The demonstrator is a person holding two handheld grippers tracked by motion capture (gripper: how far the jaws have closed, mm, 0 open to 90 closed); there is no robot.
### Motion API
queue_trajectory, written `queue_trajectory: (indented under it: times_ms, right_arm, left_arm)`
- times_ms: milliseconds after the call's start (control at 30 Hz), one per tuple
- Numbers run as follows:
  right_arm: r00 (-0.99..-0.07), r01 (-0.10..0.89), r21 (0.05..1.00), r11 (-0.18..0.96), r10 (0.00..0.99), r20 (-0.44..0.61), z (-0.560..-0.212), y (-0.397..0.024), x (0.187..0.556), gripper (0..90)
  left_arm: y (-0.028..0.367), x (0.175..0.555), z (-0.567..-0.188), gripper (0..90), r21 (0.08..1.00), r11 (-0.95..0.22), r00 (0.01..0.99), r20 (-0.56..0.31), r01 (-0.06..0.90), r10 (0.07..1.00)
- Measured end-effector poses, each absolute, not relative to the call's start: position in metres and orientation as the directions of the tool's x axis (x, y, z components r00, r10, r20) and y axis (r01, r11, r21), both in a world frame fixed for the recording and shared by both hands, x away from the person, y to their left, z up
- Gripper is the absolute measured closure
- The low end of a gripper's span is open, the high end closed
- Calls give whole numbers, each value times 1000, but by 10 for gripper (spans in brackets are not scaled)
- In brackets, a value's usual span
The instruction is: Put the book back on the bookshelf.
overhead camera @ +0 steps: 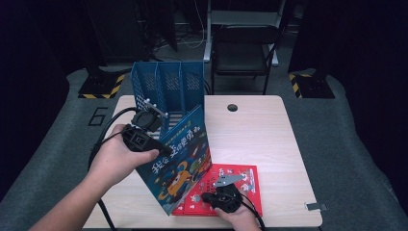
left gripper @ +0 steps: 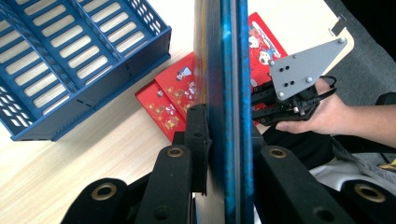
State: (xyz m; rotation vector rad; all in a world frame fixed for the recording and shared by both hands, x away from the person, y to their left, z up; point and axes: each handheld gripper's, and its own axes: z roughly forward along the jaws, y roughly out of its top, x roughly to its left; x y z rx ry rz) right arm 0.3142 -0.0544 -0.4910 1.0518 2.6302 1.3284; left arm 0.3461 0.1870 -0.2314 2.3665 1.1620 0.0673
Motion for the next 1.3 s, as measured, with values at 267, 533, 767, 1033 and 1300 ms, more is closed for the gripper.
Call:
queue_trajectory:
  times_ms: [267,533,767,1033,1300]
  right_arm:
    - [-774,555,726,406,573,270,-492,-54,315,857]
    - [-773,552,726,410,577,262,-492,-54,315,857]
    - [-778,550,727,412,568,267,-492,-54,315,857]
    - [-774,555,727,405,571,273,-492,-54,315,855]
    - [-767,558,727,399,582,269,-492,-53,315,854]
  left_arm:
    - [187,343,-235,789,448,-519,643,-181,728,744]
    - [186,343,-242,790,410,-539,642,-170,736,748]
    - [188,342,-246,790,374,-551,638,-167,746,751]
    - [187,340,-250,796,390,-541,634,-161,745,757]
    - [183,341,-247,822,402,-555,647,-136,728,750]
